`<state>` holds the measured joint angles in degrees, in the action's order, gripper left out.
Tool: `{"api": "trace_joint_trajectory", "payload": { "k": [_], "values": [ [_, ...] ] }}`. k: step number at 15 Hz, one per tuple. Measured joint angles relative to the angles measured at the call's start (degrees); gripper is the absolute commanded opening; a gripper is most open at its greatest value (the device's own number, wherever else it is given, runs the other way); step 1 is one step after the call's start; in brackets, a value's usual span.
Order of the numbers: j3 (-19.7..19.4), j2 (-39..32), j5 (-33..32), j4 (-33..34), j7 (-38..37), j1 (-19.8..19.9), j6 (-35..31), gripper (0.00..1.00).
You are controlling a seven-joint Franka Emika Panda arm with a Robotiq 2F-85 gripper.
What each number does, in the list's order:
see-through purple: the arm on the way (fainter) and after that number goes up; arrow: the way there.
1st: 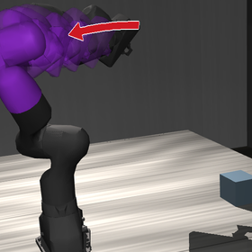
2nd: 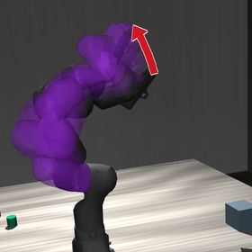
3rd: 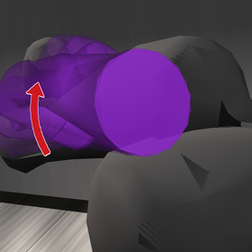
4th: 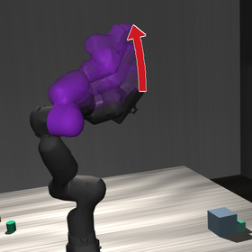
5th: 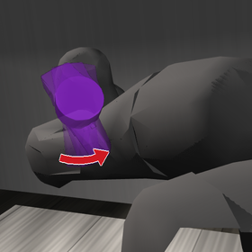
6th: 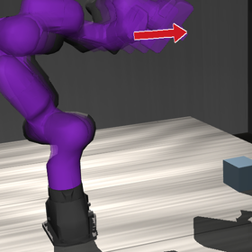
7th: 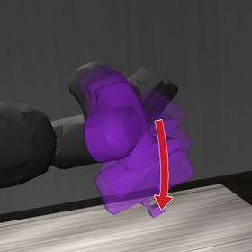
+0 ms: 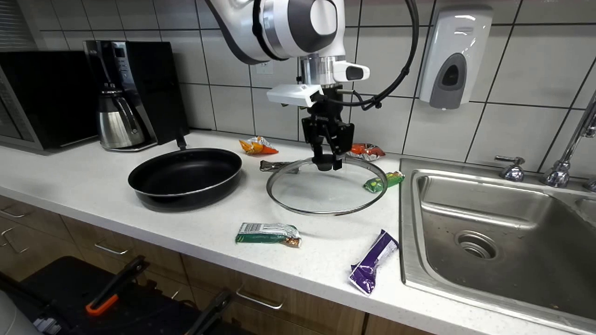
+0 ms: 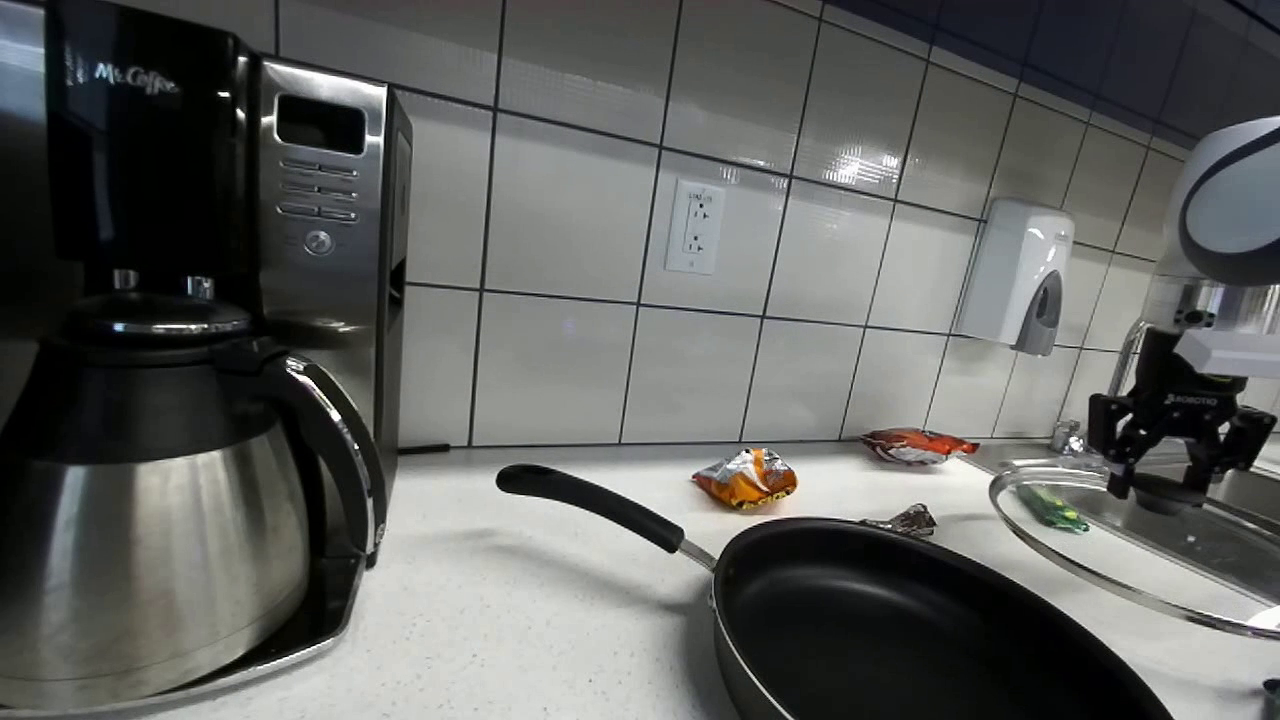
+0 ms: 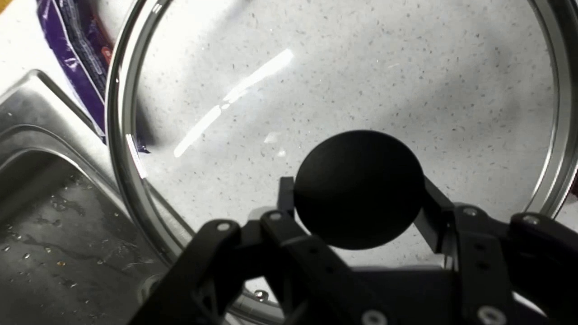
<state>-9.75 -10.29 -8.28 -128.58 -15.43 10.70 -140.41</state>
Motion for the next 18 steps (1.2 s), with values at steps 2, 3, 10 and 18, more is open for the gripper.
{"api": "trace_joint_trajectory", "payload": {
  "k": [2,3,10,18],
  "values": [
    [0.00,-2.22,0.09,1.45,0.00,-0.56,-0.29,0.39],
    [0.00,-3.16,0.10,2.03,0.00,-0.90,-0.45,0.39],
    [0.03,-8.26,1.23,4.89,0.00,-3.27,-0.68,0.39],
    [0.10,-9.66,2.41,5.77,0.15,-4.58,-0.74,0.39]
  ]
}}
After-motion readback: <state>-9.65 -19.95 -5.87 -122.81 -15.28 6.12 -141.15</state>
